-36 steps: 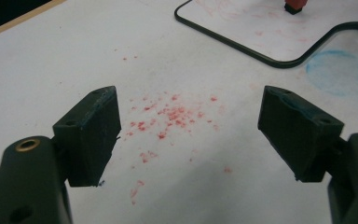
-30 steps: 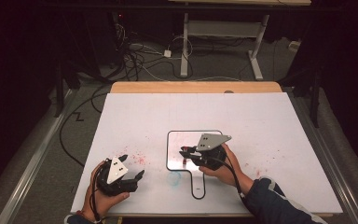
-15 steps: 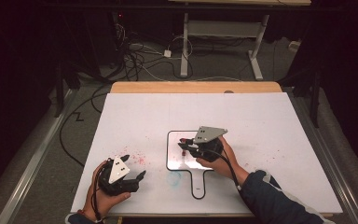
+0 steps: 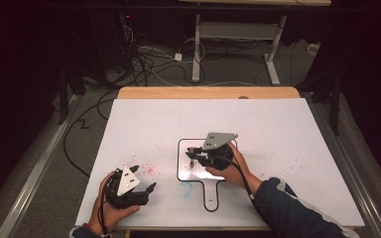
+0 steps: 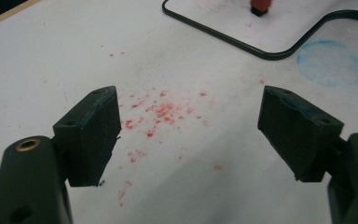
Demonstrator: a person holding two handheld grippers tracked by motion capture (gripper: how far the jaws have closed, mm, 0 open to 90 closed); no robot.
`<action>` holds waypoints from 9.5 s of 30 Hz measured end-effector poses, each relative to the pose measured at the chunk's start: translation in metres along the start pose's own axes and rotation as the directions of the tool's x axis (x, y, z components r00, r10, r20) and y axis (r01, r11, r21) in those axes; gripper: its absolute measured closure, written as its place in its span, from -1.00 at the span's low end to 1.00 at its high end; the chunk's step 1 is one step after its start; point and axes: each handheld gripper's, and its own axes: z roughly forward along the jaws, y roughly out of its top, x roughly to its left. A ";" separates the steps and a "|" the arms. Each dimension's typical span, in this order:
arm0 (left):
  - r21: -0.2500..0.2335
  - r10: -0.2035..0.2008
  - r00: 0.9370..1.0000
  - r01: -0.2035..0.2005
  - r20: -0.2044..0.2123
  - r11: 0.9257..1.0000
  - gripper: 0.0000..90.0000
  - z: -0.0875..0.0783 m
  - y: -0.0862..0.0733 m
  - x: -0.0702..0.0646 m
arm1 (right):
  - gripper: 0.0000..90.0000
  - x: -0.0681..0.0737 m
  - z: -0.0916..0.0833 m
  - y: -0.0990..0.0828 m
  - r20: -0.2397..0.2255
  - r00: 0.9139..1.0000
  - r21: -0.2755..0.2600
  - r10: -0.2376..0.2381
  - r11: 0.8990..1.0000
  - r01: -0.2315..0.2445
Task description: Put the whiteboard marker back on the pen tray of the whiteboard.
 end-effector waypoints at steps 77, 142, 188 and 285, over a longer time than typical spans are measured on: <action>-0.013 0.029 0.998 -0.028 0.049 1.000 -0.52 0.002 0.005 -0.003 | 0.81 -0.048 0.035 0.007 0.225 0.971 0.020 -0.076 0.997 0.073; -0.014 0.039 0.997 -0.038 0.061 0.999 -0.52 0.001 0.007 -0.007 | 0.81 -0.023 0.020 0.000 0.161 0.986 -0.001 -0.053 0.999 0.054; -0.012 0.041 0.997 -0.040 0.068 0.999 -0.52 0.001 0.007 -0.007 | 0.81 0.020 0.006 0.003 0.022 0.994 0.030 -0.106 0.994 0.106; 0.059 0.078 0.994 -0.083 0.082 0.995 -0.52 0.011 0.007 -0.012 | 0.71 -0.070 -0.052 -0.084 0.259 0.882 0.198 0.395 0.871 -0.449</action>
